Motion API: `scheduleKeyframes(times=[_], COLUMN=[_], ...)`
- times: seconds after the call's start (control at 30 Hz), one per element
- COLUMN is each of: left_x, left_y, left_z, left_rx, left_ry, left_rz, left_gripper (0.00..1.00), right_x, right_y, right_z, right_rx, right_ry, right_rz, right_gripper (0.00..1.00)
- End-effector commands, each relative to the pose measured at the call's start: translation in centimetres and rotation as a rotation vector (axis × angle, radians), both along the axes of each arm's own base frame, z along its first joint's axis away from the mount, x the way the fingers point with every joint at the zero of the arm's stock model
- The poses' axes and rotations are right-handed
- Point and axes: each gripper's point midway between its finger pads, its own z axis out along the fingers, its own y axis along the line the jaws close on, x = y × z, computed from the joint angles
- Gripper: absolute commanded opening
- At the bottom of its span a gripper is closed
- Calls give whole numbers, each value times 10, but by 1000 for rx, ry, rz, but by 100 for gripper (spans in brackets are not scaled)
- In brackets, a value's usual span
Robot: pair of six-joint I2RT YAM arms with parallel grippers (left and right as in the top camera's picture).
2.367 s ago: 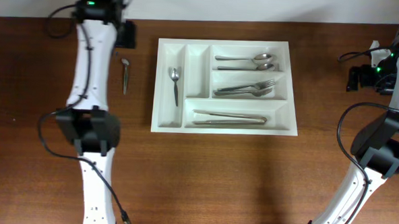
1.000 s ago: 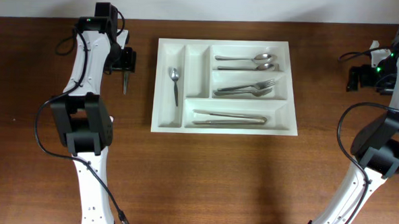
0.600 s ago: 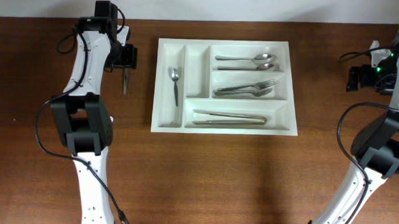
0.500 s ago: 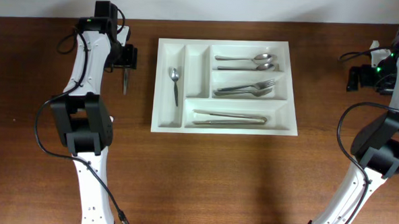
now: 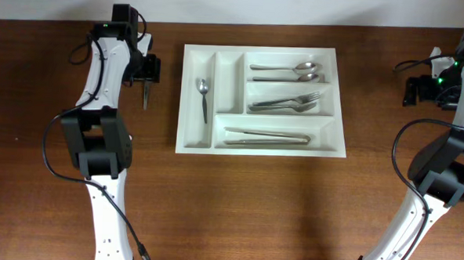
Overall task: Pack container
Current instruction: 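Lower and close the left gripper on the silver spoon handle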
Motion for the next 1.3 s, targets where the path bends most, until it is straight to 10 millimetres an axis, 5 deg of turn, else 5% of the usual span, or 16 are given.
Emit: scheduleKeyframes(times=[0.0,1.27], left_x=[-6,-17], left_y=[-1,10], left_z=[-20,-53], left_rx=[-13,50], left_ry=[46,124], left_rz=[-8,3], left_gripper=[71,71], right_x=[0,0], right_y=[1,1], right_z=[9,9], right_rx=[-13,-13], right_ry=[-12,-12], right_rz=[12,12], right_gripper=[99,99])
